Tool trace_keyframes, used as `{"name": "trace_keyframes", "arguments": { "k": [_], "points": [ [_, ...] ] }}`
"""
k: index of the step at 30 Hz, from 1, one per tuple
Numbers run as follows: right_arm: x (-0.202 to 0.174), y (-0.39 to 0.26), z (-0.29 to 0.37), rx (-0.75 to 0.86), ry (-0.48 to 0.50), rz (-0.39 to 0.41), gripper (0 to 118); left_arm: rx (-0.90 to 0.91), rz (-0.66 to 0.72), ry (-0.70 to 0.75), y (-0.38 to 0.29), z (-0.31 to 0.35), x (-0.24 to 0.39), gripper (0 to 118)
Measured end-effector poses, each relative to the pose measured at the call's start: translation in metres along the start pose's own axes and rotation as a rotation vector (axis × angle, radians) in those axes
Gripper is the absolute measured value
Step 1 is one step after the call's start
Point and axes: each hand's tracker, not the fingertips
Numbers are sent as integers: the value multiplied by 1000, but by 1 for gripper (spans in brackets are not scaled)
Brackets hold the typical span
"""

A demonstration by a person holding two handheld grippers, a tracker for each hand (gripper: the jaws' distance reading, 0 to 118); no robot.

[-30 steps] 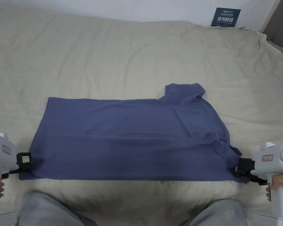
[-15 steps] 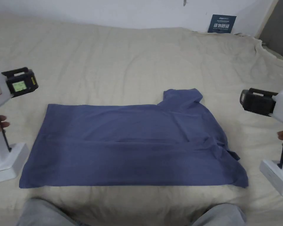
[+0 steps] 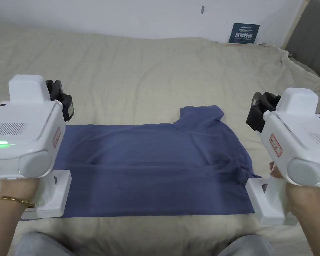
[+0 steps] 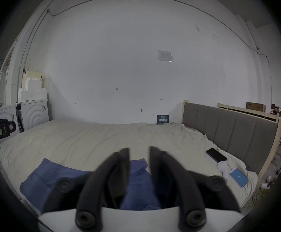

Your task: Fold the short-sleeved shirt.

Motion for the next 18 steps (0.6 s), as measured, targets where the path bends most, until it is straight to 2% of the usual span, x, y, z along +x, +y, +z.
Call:
{"name": "trace_keyframes", "arguments": {
  "k": [2,4,8,18],
  "points": [
    [-1,-3,-3,-7,4,-9,6,-7,-2,-10,-2,0,4,3],
    [-4,-5,-3,-11,0,-12,0,-20,1,-20,-4,-2,4,0],
    [-5,-8,-6,-30,5,-26,0,-46,14,-32,-10,-7,4,0],
    [-8,1,-49,-101,20,4,0,-71,27,-18,-14,-12,9,0]
  ]
}}
